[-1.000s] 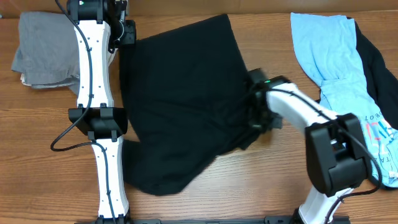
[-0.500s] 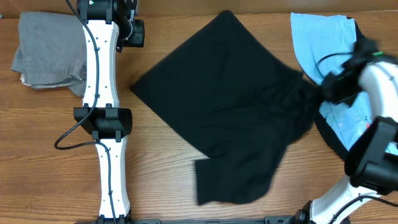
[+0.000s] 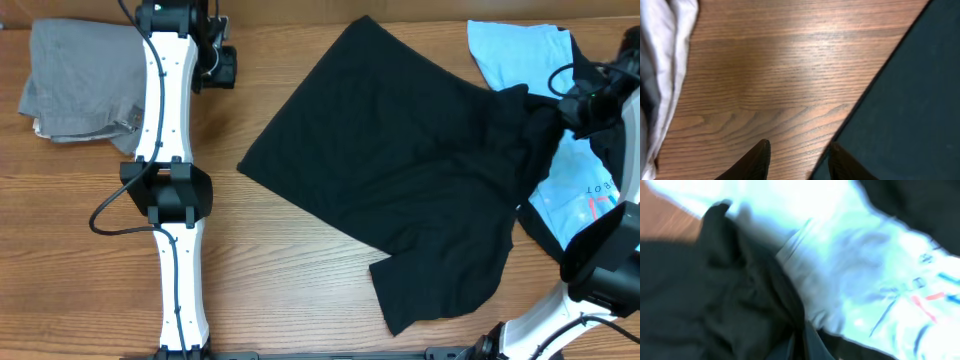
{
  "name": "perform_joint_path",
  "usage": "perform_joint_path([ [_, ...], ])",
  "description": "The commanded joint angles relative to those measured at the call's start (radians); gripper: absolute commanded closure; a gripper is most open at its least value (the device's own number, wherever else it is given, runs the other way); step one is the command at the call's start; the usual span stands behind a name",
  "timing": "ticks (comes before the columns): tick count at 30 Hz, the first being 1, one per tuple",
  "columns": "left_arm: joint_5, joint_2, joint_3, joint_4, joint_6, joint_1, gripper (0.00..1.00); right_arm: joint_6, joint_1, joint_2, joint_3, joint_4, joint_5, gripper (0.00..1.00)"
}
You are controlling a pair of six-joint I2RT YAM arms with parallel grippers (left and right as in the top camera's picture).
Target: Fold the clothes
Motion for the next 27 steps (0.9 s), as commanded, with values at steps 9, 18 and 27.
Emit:
perform_joint_path([
  [9,0.185,0.006,-0.122,-0.080,0.312,-0.010,0.45,-0.077,-0.121,0.001,-0.003,-0.037,-0.313,0.00],
  [18,0.264,-0.007,-0.143,-0.134,0.352,-0.053,0.41,-0.175,-0.076,-0.025,-0.003,-0.111,-0.465,0.00],
  [27,0.181,-0.219,-0.143,-0.134,0.176,-0.103,0.35,-0.055,0.012,-0.314,-0.038,-0.165,-0.334,0.00],
])
